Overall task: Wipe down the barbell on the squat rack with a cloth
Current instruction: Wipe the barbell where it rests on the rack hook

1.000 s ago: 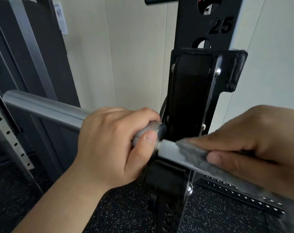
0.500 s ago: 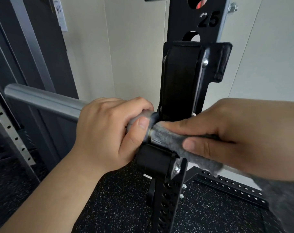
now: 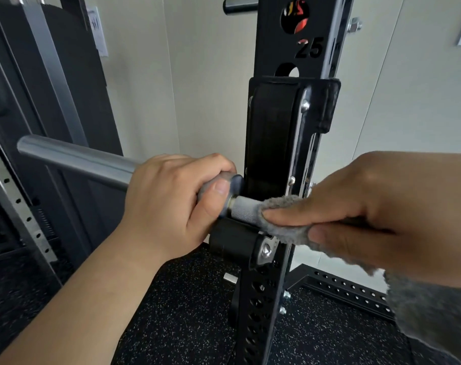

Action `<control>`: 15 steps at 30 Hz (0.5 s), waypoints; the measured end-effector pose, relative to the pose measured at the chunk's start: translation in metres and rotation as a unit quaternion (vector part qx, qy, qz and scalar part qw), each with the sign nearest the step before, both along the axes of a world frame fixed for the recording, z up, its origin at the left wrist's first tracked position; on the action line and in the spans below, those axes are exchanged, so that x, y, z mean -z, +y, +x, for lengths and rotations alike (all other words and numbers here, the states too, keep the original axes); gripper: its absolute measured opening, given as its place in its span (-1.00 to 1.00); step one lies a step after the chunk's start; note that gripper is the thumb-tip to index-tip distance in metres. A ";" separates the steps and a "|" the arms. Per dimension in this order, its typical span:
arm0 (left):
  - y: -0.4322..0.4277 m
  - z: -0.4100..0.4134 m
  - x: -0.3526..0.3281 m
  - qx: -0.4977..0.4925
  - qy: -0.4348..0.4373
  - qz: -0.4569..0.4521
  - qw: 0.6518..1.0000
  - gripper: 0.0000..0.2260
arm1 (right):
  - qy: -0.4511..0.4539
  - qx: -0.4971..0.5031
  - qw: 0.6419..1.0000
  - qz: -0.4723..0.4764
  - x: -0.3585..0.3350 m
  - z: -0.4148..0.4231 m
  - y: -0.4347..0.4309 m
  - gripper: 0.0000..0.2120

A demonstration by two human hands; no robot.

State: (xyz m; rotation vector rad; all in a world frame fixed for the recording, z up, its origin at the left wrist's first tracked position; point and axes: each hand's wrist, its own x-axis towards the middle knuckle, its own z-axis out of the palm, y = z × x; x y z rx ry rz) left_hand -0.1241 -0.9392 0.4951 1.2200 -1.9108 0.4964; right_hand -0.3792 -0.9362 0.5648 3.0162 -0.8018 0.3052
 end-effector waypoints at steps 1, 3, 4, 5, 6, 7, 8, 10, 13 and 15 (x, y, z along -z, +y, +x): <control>0.001 0.000 -0.001 -0.001 0.000 0.000 1.000 -0.56 | 0.012 -0.001 1.000 -0.002 0.008 -0.001 -0.002 -0.56; 0.002 0.000 -0.001 0.000 -0.001 -0.001 1.000 -0.56 | -0.013 0.011 1.000 -0.004 0.009 0.009 -0.008 -0.51; 0.002 -0.001 -0.001 0.001 -0.002 -0.001 1.000 -0.56 | -0.029 0.019 0.999 -0.008 0.008 0.012 -0.012 -0.51; 0.002 -0.001 -0.001 0.001 -0.004 -0.003 1.000 -0.56 | -0.026 0.018 0.999 -0.006 0.005 0.013 -0.013 -0.51; 0.003 0.000 -0.001 0.000 -0.005 -0.005 1.000 -0.57 | -0.016 0.012 1.000 0.010 0.001 0.013 -0.008 -0.51; 0.003 0.000 0.000 0.000 -0.005 -0.006 1.000 -0.57 | 0.004 0.001 1.000 0.021 -0.003 0.011 -0.002 -0.54; 0.003 -0.001 0.000 0.001 -0.004 -0.007 1.000 -0.58 | 0.014 -0.014 1.000 0.021 -0.005 0.004 0.003 -0.58; 0.003 0.000 0.000 0.000 -0.004 -0.007 1.000 -0.59 | 0.006 -0.014 1.000 0.022 -0.007 0.000 0.011 -0.63; 0.003 0.001 -0.002 -0.005 -0.007 0.002 1.000 -0.56 | 0.030 -0.001 1.000 -0.006 0.001 0.005 -0.001 -0.55; 0.004 0.001 -0.002 -0.001 -0.009 0.010 1.000 -0.54 | 0.020 0.001 1.000 0.007 0.003 0.011 -0.003 -0.49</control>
